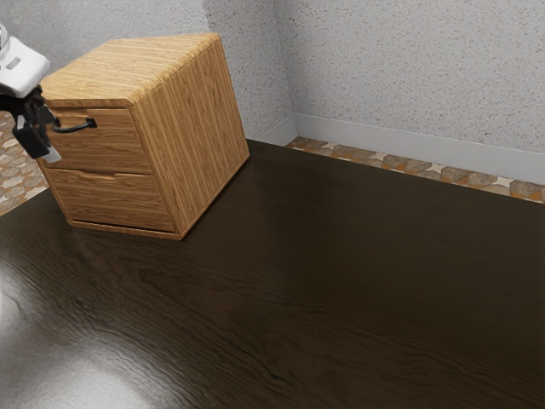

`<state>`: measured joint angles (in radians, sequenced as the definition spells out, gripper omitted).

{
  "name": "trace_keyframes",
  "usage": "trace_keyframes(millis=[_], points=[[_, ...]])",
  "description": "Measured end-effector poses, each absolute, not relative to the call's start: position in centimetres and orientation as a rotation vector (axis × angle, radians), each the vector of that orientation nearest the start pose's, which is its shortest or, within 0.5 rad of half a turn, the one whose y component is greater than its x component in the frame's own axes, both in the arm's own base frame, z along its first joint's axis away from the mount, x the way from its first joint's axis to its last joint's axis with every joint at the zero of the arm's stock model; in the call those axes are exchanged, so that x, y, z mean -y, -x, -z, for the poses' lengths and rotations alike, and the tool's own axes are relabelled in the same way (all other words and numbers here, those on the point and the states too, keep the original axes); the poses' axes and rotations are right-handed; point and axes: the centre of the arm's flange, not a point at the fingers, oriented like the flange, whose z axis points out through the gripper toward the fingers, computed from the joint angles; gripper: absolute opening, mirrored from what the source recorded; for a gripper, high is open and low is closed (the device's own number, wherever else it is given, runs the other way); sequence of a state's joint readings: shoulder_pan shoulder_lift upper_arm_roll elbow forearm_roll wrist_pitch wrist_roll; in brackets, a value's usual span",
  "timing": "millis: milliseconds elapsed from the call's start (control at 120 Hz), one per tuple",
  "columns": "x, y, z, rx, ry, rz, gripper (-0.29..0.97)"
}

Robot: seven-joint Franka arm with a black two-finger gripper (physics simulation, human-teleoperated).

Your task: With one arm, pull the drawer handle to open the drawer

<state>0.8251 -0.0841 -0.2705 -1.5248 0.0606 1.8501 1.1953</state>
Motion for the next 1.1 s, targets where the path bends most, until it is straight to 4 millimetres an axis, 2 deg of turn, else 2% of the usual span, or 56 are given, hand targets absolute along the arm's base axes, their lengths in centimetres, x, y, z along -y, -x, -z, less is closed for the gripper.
trace_keyframes(millis=[50, 125, 158, 242, 317, 383, 442, 492, 675, 750, 958, 1100], points=[[-29.1, -48.0, -71.3, -0.995, 2.57, 0.266, 0.68], [-30.6, -51.2, -68.0, -1.15, 2.505, 0.271, 0.68], [-30.9, -51.6, -67.9, -1.194, 2.459, 0.266, 0.68], [-31.4, -50.8, -69.9, -1.261, 2.368, 0.257, 0.68], [-32.7, -50.2, -71.6, -1.304, 2.344, 0.348, 0.68], [-36.3, -48.8, -72.6, -1.303, 2.343, 0.419, 0.68], [-40.1, -47.1, -72.1, -1.291, 2.362, 0.448, 0.67], [-41.7, -46.1, -71.7, -1.308, 2.361, 0.459, 0.67], [-39.7, -47.9, -71.2, -1.504, 2.266, 0.484, 0.53], [-40.1, -47.6, -70.9, -1.532, 2.251, 0.492, 0.48], [-41.9, -48.4, -68.4, -1.606, 2.228, 0.524, 0.42], [-41.3, -49.7, -67.8, -1.665, 2.183, 0.539, 0.4]])
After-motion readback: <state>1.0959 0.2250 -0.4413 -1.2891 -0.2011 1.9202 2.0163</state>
